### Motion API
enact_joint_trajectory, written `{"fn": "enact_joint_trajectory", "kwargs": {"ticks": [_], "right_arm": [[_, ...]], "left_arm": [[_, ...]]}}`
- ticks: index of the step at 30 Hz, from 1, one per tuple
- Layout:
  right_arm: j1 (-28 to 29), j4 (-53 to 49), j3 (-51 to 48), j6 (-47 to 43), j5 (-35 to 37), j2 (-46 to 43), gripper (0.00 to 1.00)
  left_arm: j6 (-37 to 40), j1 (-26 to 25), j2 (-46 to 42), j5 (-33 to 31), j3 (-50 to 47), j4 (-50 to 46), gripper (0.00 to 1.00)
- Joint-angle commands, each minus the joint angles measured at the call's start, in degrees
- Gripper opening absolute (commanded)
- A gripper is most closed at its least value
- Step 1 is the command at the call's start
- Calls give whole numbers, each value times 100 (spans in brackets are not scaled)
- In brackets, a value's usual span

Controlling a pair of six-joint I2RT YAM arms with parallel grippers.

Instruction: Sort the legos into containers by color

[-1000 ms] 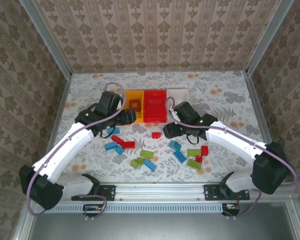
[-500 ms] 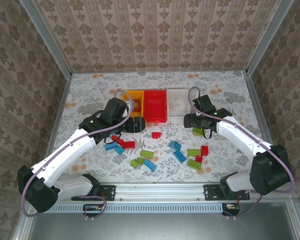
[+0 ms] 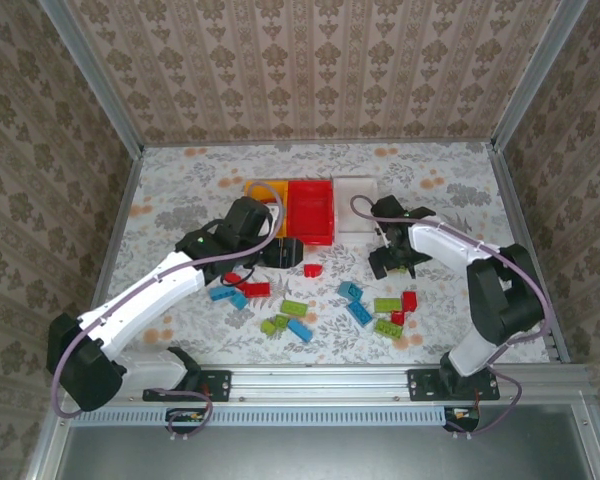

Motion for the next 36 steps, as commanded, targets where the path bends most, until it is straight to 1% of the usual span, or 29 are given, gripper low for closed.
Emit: {"fn": "enact_joint_trajectory", "kwargs": {"ticks": [1, 4, 7, 11, 12, 20, 23, 26, 29, 31, 33, 36], "right_arm": [[-125, 143, 204, -440, 279, 253, 92], [-348, 181, 323, -390, 98, 501, 86], [-438, 272, 423, -367, -159, 683, 80], [-454, 294, 519, -247, -400, 880, 67], [-472, 313, 504, -204, -446, 889, 63], [-597, 428, 259, 87, -623, 701, 41], [-601, 472, 84, 192, -618, 410, 36], [-571, 325, -4, 410, -668, -49, 32], [-301, 123, 126, 735, -743, -626, 32], [-89, 80, 373, 1071, -884, -820, 32], [35, 223, 676, 1518, -1096, -792, 32], [30, 672, 1172, 2120, -1349, -407, 32]], "left_arm": [[151, -58, 12, 61, 178, 39, 68], [155, -75, -4, 78, 194, 37, 68], [156, -103, -29, 229, 178, 157, 68], [80, -107, -40, 494, 94, 404, 68], [54, -112, -37, 538, 88, 462, 68], [-114, -112, -10, 580, 40, 672, 68], [-84, -112, -13, 529, 76, 625, 68], [-100, -110, -53, 323, 167, 531, 68], [-166, -103, -135, -75, 346, 431, 68], [-188, -76, -107, -341, 571, 303, 68], [-189, -22, 18, -479, 822, 225, 68], [-109, 114, 379, -484, 1302, 145, 68]]}}
